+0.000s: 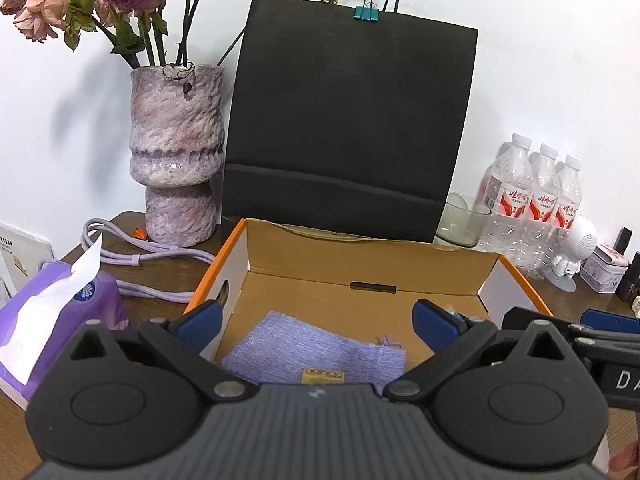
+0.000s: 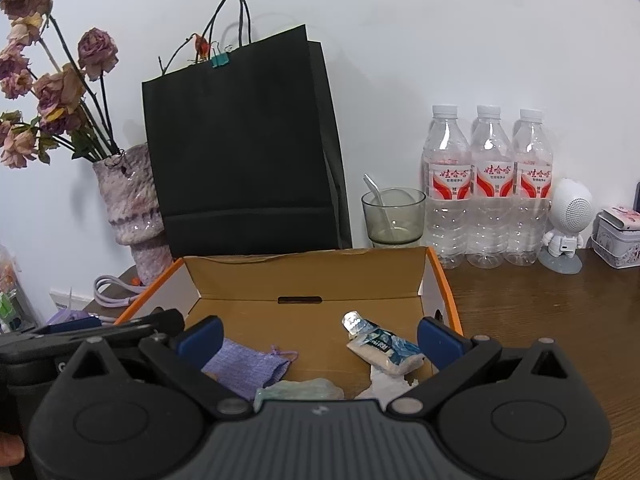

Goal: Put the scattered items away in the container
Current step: 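Carry soap bar and blue packet into the box and release both, then grasp the plush toy with the left tool while the right grasps the white container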

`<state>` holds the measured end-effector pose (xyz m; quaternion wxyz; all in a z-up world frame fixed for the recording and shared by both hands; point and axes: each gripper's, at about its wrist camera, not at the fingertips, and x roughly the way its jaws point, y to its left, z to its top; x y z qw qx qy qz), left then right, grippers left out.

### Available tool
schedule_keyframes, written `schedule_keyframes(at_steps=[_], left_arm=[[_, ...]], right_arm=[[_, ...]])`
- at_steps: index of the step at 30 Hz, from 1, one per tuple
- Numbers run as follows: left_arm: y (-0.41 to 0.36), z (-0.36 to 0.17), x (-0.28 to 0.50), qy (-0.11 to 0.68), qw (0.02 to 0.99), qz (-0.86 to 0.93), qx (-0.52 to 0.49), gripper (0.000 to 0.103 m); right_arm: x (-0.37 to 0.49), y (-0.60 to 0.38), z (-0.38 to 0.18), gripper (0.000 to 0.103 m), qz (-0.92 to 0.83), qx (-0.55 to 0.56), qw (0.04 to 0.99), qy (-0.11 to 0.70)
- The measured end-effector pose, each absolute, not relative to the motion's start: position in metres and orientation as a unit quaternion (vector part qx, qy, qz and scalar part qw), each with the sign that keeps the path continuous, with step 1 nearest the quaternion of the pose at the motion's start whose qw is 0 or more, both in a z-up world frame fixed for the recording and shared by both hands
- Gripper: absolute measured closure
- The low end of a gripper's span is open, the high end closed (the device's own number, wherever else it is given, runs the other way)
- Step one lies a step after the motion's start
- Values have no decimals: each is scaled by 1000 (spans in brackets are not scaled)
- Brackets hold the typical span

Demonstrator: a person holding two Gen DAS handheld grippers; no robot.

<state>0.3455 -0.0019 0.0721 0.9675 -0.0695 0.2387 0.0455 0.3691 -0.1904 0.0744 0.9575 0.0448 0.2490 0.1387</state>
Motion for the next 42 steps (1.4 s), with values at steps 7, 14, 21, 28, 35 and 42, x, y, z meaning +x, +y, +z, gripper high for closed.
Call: schedule_keyframes(at_steps=[7,14,21,28,35,42], left_arm=[[-3,73,344,235,968,48,-68,0],[0,81,332,222,971,46,-73,0],[8,89,297,208,974,38,-74,0],[22,85,258,216,973,40,-62,0],[47,78,226,231,970,49,-62,0],[48,52,216,268,962,34,-36,0]], right_arm=[[368,-191,75,0,138,45,958,246],[364,-190,79,0,141,42,959,243],[336,-196,91,0,138,13,964,227],[294,-209,85,0,147,-3,963,226],[264,-235,66,0,149,18,957,247],[252,-231,32,0,118,4,954,274]])
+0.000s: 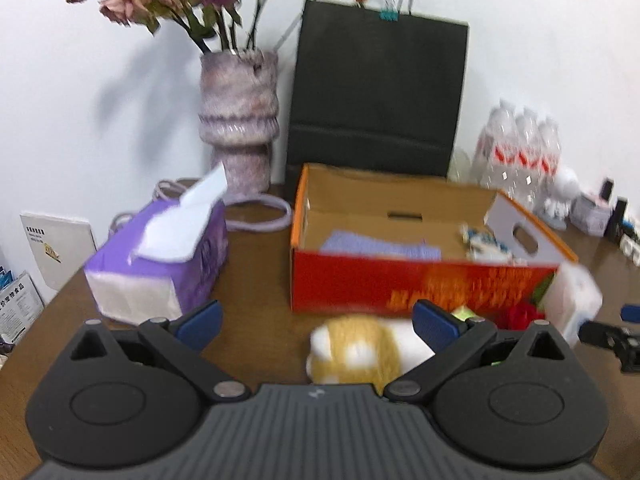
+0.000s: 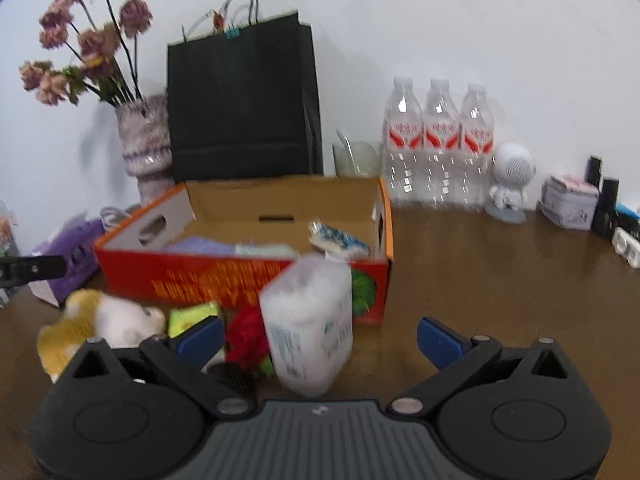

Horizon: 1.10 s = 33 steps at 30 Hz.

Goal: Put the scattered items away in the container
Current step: 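Grasp the plush toy with the left tool while the right grasps the white container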

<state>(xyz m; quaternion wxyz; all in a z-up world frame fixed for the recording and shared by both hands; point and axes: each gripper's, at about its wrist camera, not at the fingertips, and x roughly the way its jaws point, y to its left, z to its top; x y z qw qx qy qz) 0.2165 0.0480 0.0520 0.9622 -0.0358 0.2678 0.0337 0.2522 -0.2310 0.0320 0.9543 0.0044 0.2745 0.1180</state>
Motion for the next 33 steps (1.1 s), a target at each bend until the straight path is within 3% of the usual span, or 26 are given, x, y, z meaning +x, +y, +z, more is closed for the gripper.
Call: schedule_keyframes(at_steps=[7,15,17,19,20,21,22,25,33], left_arm=[[37,26,216,293,956,13,19,0],[40,14,221,316,948,14,6,0],[42,12,223,321,947,17,-3,3],[44,11,224,325,945,12,-17,17],[45,10,225,329,944,7,-26,23],[45,9,226,336,941,2,-34,41],[44,7,228,344,938,-2,-38,50],[44,7,226,336,941,-6,-44,54],[50,21,218,302,951,0,-64,55]], right_arm=[[258,-216,9,0,91,-10,954,286],[272,-210,0,0,60,-5,958,280],[277,-209,0,0,51,3,960,277],[282,-209,0,1,45,17,961,271],[283,-210,0,4,40,23,962,267],[285,-210,1,7,36,26,964,262],[286,-210,1,16,31,28,965,258],[289,-209,3,63,33,34,965,259],[276,-224,10,63,37,41,968,245]])
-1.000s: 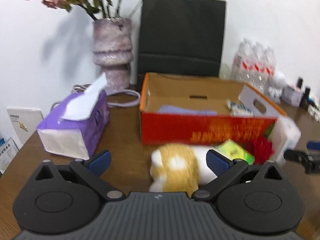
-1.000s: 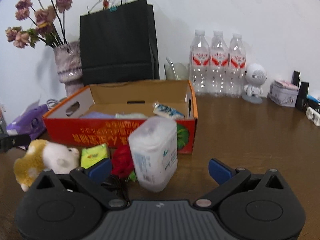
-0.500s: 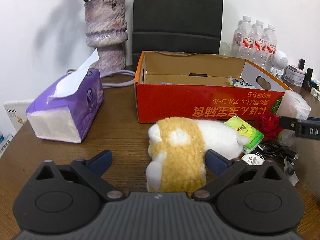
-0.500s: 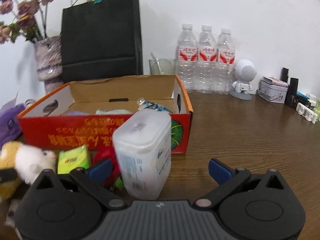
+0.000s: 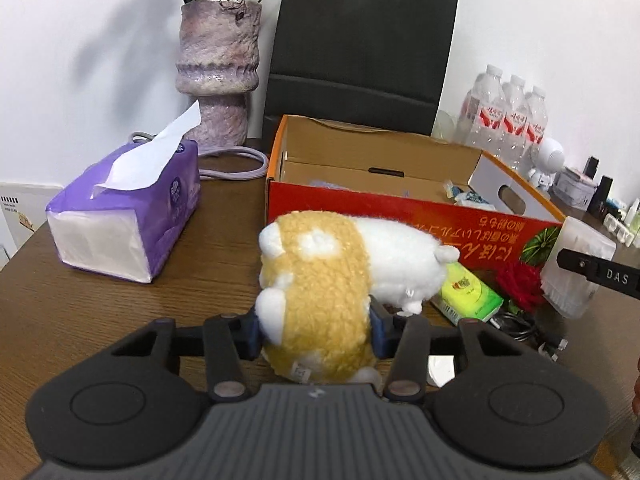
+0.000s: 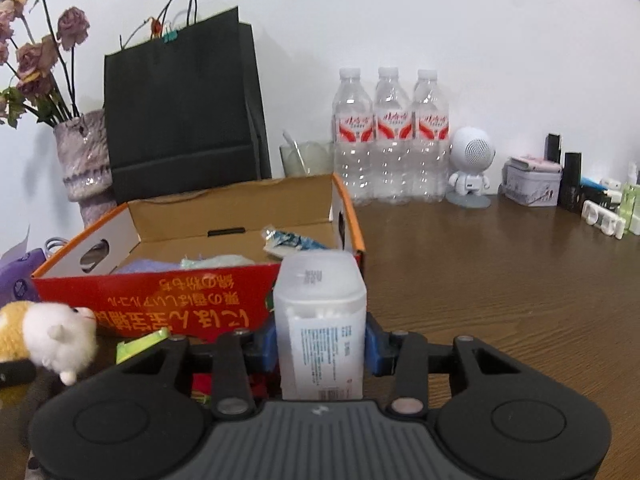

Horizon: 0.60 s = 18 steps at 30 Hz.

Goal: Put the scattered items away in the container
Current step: 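Grasp the plush toy with the left tool while the right grasps the white container, then lower plush toy and white container into the box and open both tools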

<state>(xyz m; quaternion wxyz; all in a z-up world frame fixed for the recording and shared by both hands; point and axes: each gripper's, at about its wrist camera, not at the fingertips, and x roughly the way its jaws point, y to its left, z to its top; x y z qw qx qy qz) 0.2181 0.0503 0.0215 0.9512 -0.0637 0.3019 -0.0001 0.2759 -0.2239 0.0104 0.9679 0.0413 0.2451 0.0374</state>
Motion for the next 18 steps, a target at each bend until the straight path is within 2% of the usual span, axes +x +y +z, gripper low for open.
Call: schedule_keyframes(at_steps=[18], left_arm=[[41,58,193,241,968,-17,-71,55]], right_arm=[[241,-228,42,63,57,36,980,189]])
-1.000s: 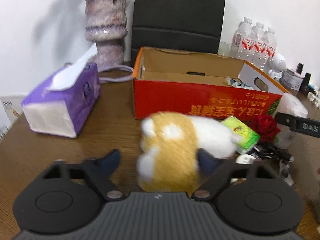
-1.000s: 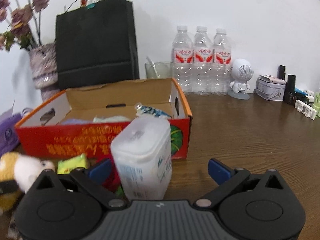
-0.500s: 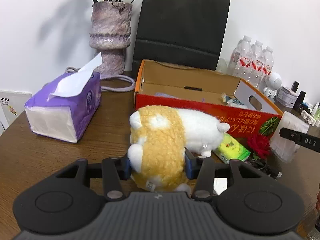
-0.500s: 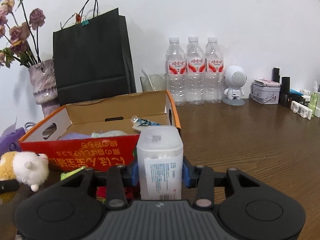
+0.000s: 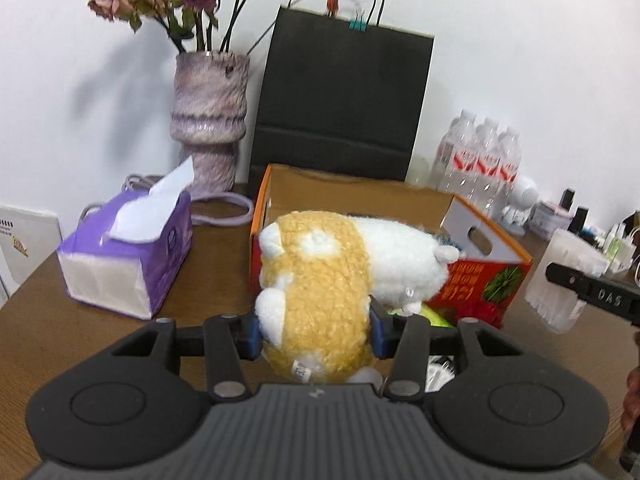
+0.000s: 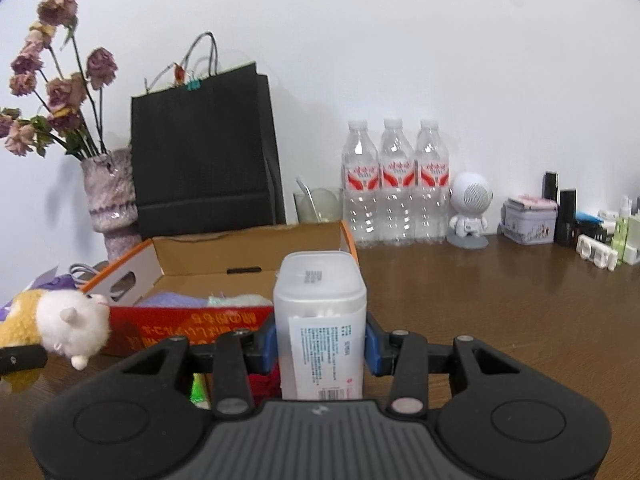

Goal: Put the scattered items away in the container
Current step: 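Lower plush toy and white container into the box and open both tools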

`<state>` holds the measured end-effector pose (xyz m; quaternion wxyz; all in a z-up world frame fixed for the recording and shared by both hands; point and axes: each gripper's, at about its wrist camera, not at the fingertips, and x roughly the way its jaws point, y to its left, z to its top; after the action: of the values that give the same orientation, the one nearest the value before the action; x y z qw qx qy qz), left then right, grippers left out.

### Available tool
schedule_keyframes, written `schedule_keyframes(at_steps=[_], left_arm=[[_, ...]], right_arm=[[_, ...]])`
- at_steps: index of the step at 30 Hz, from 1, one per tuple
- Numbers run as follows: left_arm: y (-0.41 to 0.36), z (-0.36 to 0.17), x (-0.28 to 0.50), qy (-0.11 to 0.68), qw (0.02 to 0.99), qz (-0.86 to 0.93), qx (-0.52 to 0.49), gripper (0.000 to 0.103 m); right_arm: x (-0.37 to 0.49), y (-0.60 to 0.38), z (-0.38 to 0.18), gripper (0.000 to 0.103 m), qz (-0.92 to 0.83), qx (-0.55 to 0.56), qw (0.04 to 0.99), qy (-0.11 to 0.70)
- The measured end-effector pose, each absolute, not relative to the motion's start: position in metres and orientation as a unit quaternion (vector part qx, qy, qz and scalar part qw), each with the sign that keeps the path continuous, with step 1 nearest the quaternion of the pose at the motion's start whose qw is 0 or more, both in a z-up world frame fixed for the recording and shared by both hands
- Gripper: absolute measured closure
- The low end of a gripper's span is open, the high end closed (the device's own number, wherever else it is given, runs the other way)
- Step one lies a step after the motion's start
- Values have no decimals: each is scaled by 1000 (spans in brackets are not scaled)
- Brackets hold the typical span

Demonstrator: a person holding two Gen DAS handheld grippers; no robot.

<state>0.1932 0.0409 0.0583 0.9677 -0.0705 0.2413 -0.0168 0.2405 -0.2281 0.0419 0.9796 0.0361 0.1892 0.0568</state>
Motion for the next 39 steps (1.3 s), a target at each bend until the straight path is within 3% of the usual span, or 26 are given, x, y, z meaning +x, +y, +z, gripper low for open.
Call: schedule_keyframes(at_steps=[15,28,39], left_arm=[[25,91,264,208,973,-21,-101,55],[23,70,346,225,968,19,-106,54],[13,51,353,254,964,17,-77,54]], right_arm=[[292,-199,86,63,94,74,984,134],[369,-188,71,63,116,87,974,175],[383,-186,58,63,119,79,967,210]])
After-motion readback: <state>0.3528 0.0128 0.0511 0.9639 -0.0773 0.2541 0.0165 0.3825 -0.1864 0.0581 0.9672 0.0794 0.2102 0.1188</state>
